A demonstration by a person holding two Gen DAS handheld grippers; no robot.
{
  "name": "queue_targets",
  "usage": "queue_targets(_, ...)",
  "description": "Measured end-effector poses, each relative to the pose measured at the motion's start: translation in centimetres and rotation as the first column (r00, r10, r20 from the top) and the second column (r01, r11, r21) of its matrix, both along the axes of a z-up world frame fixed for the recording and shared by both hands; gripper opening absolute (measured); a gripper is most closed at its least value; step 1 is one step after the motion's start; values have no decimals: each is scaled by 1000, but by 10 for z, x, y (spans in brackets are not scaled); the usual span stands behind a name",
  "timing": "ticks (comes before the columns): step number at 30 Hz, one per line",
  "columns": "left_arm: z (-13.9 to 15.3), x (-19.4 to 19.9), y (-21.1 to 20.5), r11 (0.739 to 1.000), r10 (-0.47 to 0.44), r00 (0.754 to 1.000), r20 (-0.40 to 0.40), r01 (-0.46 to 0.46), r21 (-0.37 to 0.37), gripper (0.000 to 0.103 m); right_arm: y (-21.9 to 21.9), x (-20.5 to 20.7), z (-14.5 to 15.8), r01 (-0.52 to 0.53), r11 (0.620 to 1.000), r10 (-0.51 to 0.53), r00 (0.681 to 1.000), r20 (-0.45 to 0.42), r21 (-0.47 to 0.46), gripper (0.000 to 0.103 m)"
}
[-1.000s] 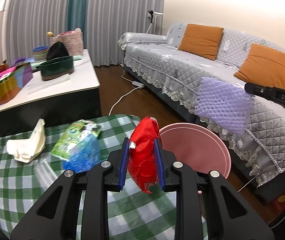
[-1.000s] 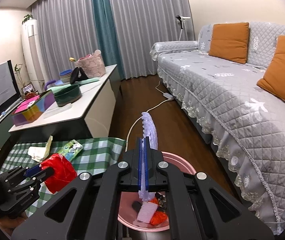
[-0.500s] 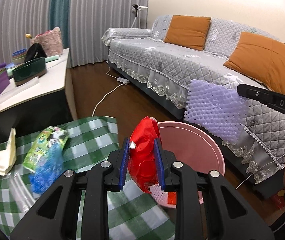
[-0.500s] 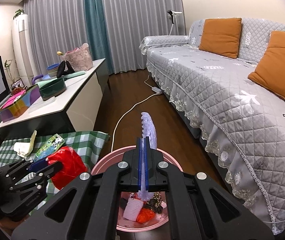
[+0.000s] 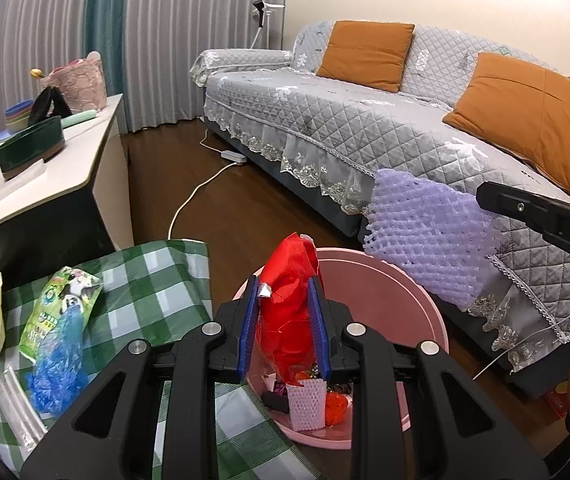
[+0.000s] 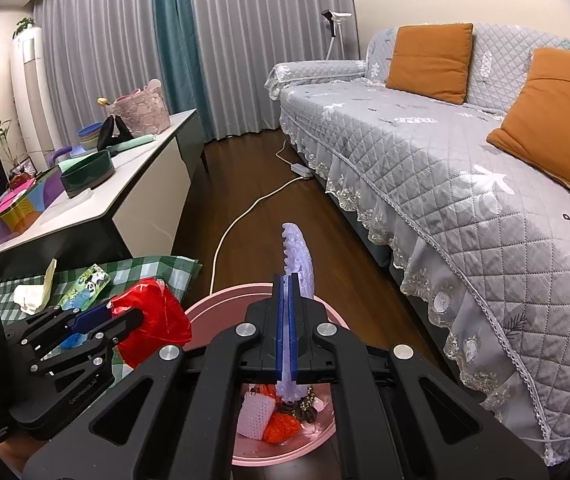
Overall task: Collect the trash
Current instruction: 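Open the left tool over the pink bin while the right tool releases the lavender net, then move both open tools back to the table toward the blue bag and clear tubes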
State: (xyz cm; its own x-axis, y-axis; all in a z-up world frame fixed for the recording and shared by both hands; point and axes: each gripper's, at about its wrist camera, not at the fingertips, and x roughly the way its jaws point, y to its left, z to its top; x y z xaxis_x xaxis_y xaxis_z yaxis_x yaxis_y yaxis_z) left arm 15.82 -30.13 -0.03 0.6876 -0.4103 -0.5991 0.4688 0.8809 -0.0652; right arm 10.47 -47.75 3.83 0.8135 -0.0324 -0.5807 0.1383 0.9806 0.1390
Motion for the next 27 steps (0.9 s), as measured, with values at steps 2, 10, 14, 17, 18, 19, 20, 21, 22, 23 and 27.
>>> queue_targets(2,-1,2,-1,1000,-18,1000,-19,18,-6,27,-1,1,-1,12,1000,-12,1000,-11,-3,6)
queue_targets(10,6,-9,16,1000,8,1000,-10,-8,-9,39,-8,2,3,76,996,-76,997,-17,50,43)
queue_targets(14,12,-18,29,1000,25,1000,0,-25,-5,39,5,1,12,51,998,-51,999,5,42,44)
queue_targets(17,17,-26,44,999,43,999,7,-43,-2,39,16,0,20,30,999,-31,999,22,40,44)
queue_targets(18,19,-30,50,999,51,999,10,-51,-2,39,22,-1,24,20,999,-21,999,30,39,44)
queue_targets(19,20,-33,54,998,56,998,13,-56,-1,39,25,-1,26,13,999,-15,999,34,38,44)
queue_targets(20,22,-36,59,998,63,998,17,-63,1,39,30,-2,28,5,999,-6,999,38,37,44)
queue_targets(21,24,-40,66,997,71,997,21,-71,2,39,35,-3,30,-4,999,3,999,42,37,44)
queue_targets(22,26,-42,72,997,78,997,25,-78,2,39,41,-4,33,-16,999,14,999,47,36,44)
queue_targets(23,28,-45,77,996,85,996,30,-85,3,39,45,-4,35,-25,999,23,998,52,34,44)
queue_targets(27,36,-61,104,992,122,991,47,-123,7,39,64,-7,44,-62,998,60,996,71,28,44)
